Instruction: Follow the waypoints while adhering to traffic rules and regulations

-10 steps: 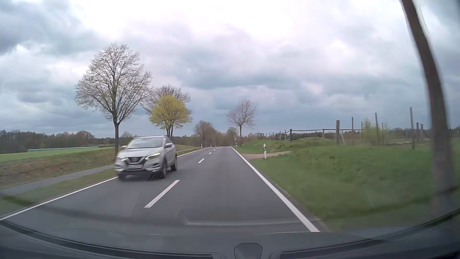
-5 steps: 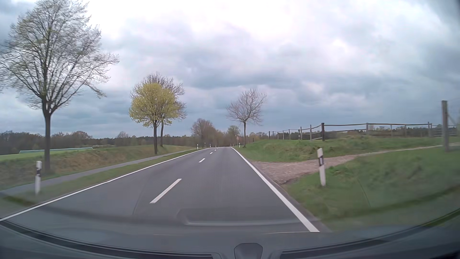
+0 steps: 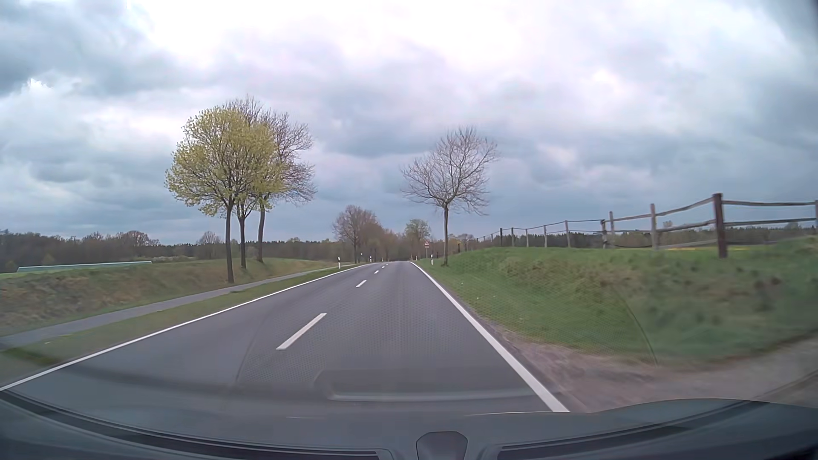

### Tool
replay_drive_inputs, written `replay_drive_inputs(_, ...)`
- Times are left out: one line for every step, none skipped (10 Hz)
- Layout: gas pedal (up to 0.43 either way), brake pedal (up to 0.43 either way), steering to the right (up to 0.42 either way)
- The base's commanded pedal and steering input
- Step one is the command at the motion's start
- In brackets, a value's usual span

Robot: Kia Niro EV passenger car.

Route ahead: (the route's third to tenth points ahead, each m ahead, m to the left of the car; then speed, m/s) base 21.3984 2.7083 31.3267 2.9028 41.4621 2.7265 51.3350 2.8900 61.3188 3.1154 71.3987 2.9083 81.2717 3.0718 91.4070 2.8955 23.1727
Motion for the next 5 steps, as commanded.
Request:
replay_drive_inputs(0.13,0.0,-0.003)
replay_drive_inputs(0.13,0.0,-0.003)
replay_drive_inputs(0.118,0.0,-0.003)
replay_drive_inputs(0.118,0.0,-0.003)
replay_drive_inputs(0.11,0.0,-0.004)
